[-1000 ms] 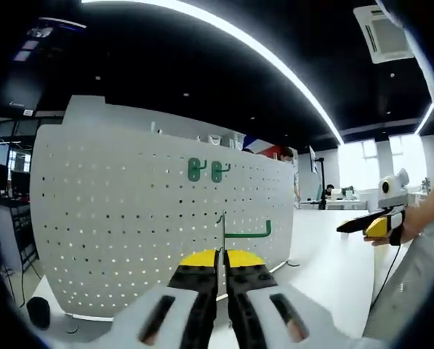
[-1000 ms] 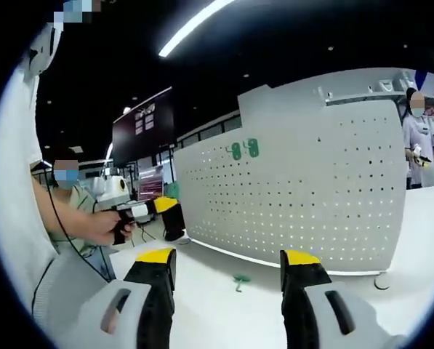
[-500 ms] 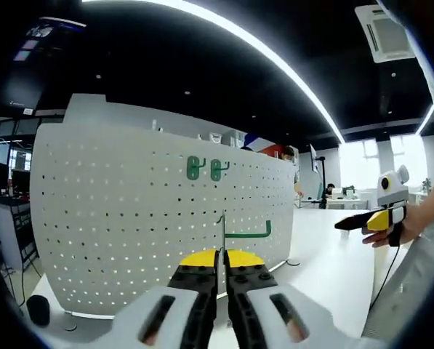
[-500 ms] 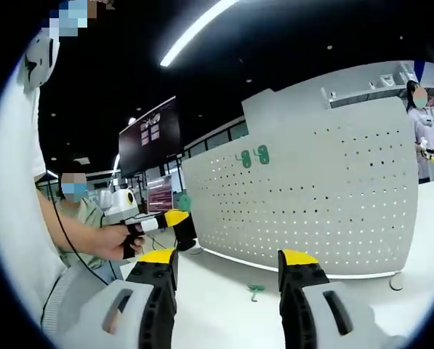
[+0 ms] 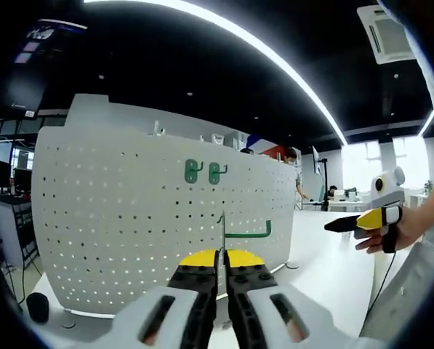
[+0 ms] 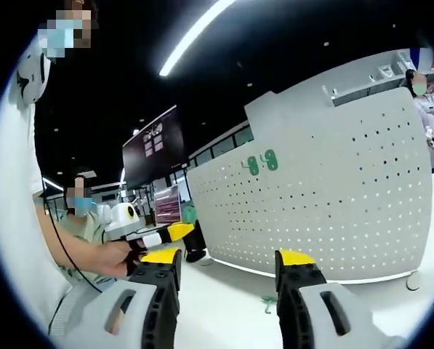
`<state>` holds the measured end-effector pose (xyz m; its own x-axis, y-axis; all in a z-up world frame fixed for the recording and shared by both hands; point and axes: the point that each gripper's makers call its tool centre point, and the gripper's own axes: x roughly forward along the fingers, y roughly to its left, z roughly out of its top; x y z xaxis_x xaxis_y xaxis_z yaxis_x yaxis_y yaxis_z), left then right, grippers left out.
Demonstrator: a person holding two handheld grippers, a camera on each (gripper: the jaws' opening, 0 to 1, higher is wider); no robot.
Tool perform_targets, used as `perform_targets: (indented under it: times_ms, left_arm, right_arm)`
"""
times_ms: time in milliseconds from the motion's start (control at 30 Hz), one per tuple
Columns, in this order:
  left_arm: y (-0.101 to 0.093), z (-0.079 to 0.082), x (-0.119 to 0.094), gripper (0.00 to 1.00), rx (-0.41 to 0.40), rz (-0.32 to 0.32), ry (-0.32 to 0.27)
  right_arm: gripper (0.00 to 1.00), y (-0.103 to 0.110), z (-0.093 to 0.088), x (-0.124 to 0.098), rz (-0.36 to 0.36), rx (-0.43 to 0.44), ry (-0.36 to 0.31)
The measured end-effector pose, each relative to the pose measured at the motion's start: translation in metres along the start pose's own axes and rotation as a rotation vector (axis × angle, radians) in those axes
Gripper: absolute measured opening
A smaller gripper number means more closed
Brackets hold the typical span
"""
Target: Insert the hook assembly into the mounting plate slot until the hook locks in place.
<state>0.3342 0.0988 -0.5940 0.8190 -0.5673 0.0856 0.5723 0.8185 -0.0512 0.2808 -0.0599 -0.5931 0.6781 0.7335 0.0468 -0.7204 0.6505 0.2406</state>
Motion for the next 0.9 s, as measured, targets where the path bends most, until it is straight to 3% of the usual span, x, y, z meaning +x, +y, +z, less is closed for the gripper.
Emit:
perform_targets:
  times_ms: [533, 900]
  left_arm:
    - [-0.01, 0.007, 0.0, 0.02, -0.023, 0.001, -0.021]
    - [-0.023, 0.003, 0.008, 0.02, -0.016, -0.02, -0.004]
  right_arm:
    - [0.42, 0.022, 0.009, 0.025, 0.046, 0.01, -0.021]
    - [0.39, 0.027, 0.009, 0.032, 0.054, 0.006, -0.016]
